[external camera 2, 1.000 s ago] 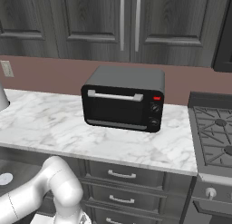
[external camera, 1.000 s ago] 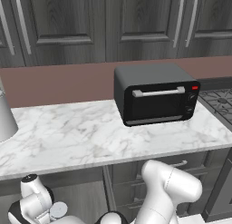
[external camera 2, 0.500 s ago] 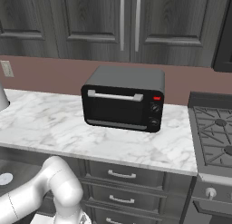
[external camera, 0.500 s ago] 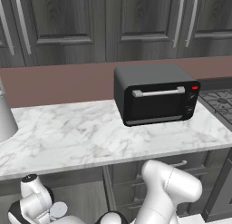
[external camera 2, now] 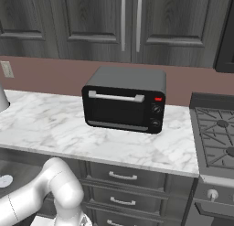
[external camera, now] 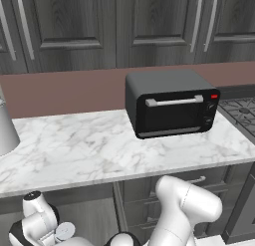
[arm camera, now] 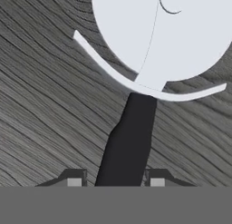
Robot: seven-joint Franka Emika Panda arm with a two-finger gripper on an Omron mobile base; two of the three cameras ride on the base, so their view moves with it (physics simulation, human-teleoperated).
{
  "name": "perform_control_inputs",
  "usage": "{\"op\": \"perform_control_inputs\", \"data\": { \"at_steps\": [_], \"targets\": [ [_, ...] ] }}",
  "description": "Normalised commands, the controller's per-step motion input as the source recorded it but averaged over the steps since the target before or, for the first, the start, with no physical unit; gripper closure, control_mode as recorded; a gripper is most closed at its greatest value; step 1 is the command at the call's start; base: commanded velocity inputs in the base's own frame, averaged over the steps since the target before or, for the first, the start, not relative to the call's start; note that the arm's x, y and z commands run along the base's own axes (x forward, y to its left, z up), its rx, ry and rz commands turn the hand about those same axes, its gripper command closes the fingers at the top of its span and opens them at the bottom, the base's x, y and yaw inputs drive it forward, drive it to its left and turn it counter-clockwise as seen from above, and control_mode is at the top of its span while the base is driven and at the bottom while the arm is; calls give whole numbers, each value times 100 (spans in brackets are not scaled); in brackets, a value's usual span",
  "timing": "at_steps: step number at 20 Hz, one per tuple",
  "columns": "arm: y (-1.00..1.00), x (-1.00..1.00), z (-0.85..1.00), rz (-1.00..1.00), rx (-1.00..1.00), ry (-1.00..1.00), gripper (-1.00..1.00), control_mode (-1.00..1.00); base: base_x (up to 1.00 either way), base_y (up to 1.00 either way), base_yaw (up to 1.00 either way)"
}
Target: Take the pizza cutter from the drawer on the left and place it on the dining counter for cutting.
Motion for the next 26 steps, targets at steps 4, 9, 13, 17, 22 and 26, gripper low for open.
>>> {"op": "perform_control_inputs", "data": {
  "at_steps": [4,9,13,17,22,26],
  "targets": [
    [0,0,0,0,0,0,100,-100,0,0,0],
    [0,0,0,0,0,0,100,-100,0,0,0],
    [0,0,0,0,0,0,100,-100,0,0,0],
    [0,0,1,0,0,0,100,-100,0,0,0],
    [-6,0,23,0,0,0,100,-100,0,0,0],
    [-12,-1,46,0,0,0,100,-100,0,0,0]
  ]
}}
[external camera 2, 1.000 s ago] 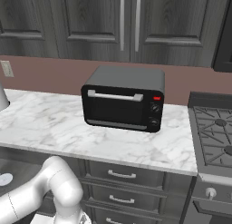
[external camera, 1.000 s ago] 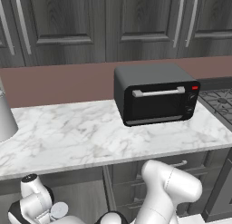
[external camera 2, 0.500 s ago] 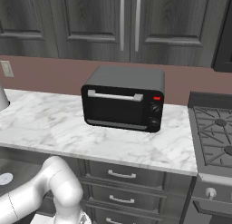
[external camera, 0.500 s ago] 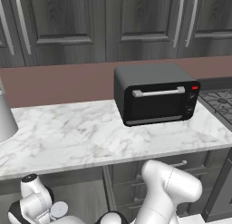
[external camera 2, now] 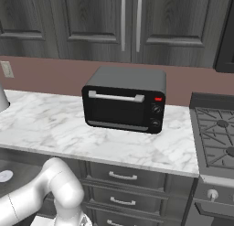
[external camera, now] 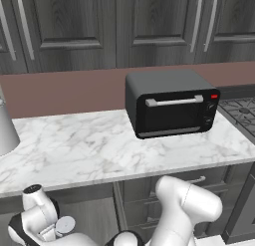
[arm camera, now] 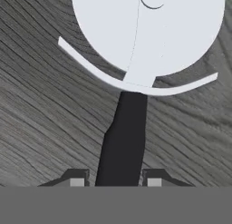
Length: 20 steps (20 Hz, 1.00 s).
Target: Take the pizza cutter from the drawer on the left and place it on the dining counter for cutting.
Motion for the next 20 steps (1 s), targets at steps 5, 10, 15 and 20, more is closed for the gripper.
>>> {"op": "perform_control_inputs", "data": {
  "at_steps": [5,10,15,20],
  "targets": [
    [-6,-7,59,0,0,0,100,-100,0,0,0],
    [0,-26,66,0,0,0,100,-100,0,0,0],
    [-2,-31,68,0,0,0,100,-100,0,0,0],
    [-20,-10,63,0,0,0,100,-100,0,0,0]
  ]
}}
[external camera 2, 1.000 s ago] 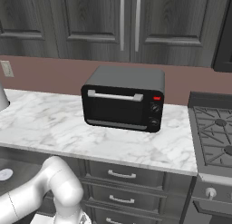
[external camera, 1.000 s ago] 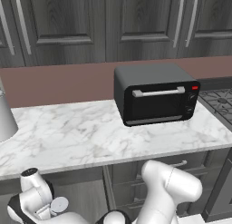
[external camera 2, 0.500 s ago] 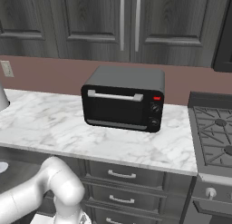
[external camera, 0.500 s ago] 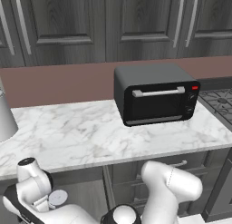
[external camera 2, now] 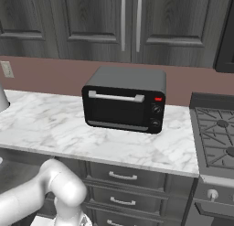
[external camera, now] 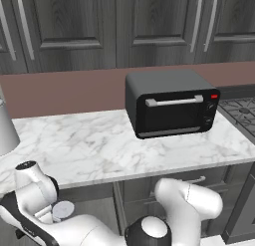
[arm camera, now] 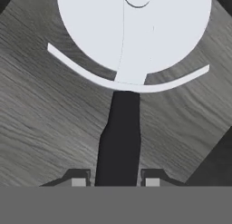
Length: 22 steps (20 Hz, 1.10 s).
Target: Take the pizza cutter from the drawer on the left and place it on the dining counter for cutting.
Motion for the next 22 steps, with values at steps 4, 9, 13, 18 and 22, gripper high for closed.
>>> {"op": "perform_control_inputs", "data": {
  "at_steps": [4,9,13,18,22],
  "targets": [
    [-39,0,70,0,0,0,100,-100,0,0,0],
    [-41,-3,80,0,0,0,100,-100,0,0,0],
    [-52,-10,70,0,0,0,100,-100,0,0,0],
    [-51,-21,42,0,0,0,100,-100,0,0,0],
    [-46,-16,26,0,0,-3,100,-100,0,0,0]
  ]
}}
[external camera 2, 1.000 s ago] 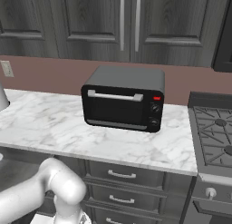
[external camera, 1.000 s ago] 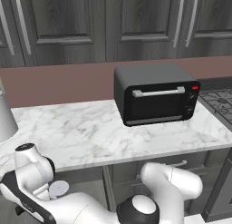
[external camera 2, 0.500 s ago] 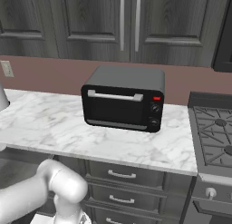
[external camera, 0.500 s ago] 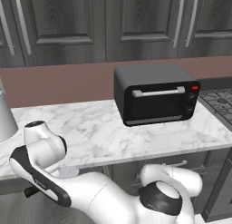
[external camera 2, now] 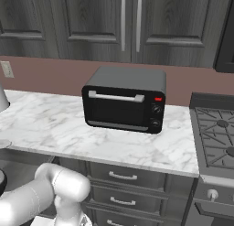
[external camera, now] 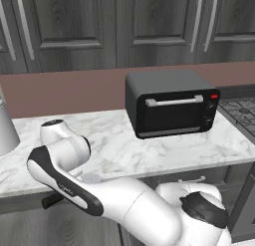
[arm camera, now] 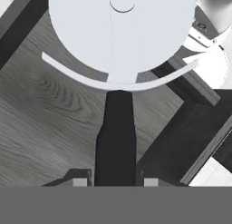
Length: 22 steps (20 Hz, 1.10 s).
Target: Take the pizza cutter from the drawer on the left and place it on the dining counter for cutting.
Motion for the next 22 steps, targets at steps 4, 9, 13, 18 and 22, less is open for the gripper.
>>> {"op": "perform_control_inputs", "data": {
  "at_steps": [4,9,13,18,22],
  "targets": [
    [-80,0,13,1,0,-3,100,-100,0,0,0],
    [-100,9,19,3,0,-2,100,-100,0,0,0],
    [-100,18,19,2,0,-3,100,-100,0,0,0],
    [-100,25,17,2,0,-3,100,-100,0,0,0],
    [-100,34,17,1,0,-2,100,-100,0,0,0]
  ]
}}
